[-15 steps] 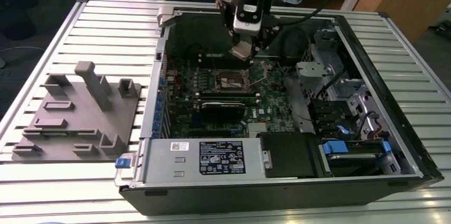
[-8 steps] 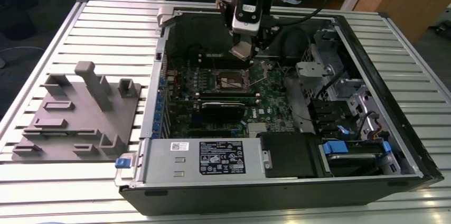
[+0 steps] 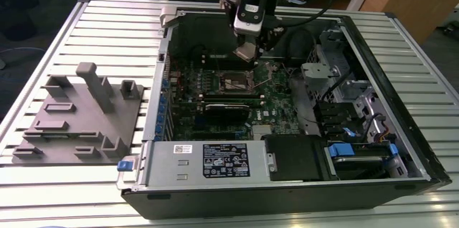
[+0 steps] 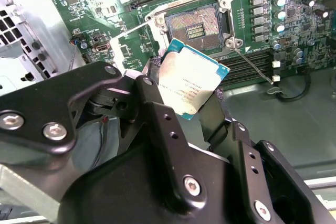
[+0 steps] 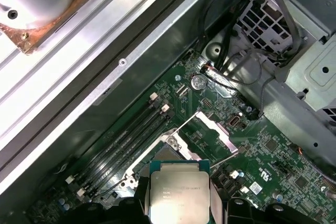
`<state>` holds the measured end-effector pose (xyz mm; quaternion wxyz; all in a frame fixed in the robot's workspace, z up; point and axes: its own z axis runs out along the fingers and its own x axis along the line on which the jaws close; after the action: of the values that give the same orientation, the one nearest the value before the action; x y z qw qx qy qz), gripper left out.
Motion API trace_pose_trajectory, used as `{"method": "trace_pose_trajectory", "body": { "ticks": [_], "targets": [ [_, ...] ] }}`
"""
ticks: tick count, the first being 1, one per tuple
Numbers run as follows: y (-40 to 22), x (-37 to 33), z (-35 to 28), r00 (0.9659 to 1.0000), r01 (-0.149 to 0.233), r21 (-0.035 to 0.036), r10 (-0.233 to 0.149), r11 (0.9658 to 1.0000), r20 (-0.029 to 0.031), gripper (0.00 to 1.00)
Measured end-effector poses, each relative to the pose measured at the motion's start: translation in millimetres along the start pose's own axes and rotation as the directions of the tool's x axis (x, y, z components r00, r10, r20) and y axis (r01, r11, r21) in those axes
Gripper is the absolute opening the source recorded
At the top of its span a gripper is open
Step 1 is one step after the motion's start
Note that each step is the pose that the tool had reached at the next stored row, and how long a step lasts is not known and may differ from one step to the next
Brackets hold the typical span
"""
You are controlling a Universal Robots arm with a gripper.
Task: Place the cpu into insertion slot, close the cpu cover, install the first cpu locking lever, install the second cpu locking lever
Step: 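Place the cpu into insertion slot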
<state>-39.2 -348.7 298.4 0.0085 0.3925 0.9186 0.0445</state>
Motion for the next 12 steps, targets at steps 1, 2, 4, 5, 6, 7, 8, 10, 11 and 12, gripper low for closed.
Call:
{"method": "trace_pose_trajectory", "body": {
  "ticks": [1,2,4,5,6,7,8,10,11,12],
  "targets": [
    [0.0,0.0,0.0,1.0,-0.002,0.0,0.002,1.0,0.0002,0.54],
    [0.0,0.0,0.0,1.0,-0.004,0.0,0.004,1.0,0.0004,0.54],
    [0.0,0.0,0.0,1.0,-0.004,0.0,0.004,1.0,0.0004,0.54],
    [0.0,0.0,0.0,1.0,-0.004,-0.0001,0.004,1.0,0.0005,0.54],
    [0.0,0.0,0.0,1.0,-0.005,-0.0001,0.005,1.0,0.0005,0.54],
    [0.0,0.0,0.0,0.9999,-0.013,-0.0002,0.013,0.9999,0.0012,0.54],
    [0.0,0.0,0.0,0.9998,-0.021,-0.0004,0.021,0.9998,0.0019,0.54],
    [0.0,0.0,0.0,0.9998,-0.021,-0.0004,0.021,0.9998,0.0019,0.54],
    [0.0,0.0,0.0,0.9998,-0.021,-0.0004,0.021,0.9998,0.0019,0.54],
    [0.0,0.0,0.0,0.9998,-0.021,-0.0004,0.021,0.9998,0.002,0.54]
  ]
}}
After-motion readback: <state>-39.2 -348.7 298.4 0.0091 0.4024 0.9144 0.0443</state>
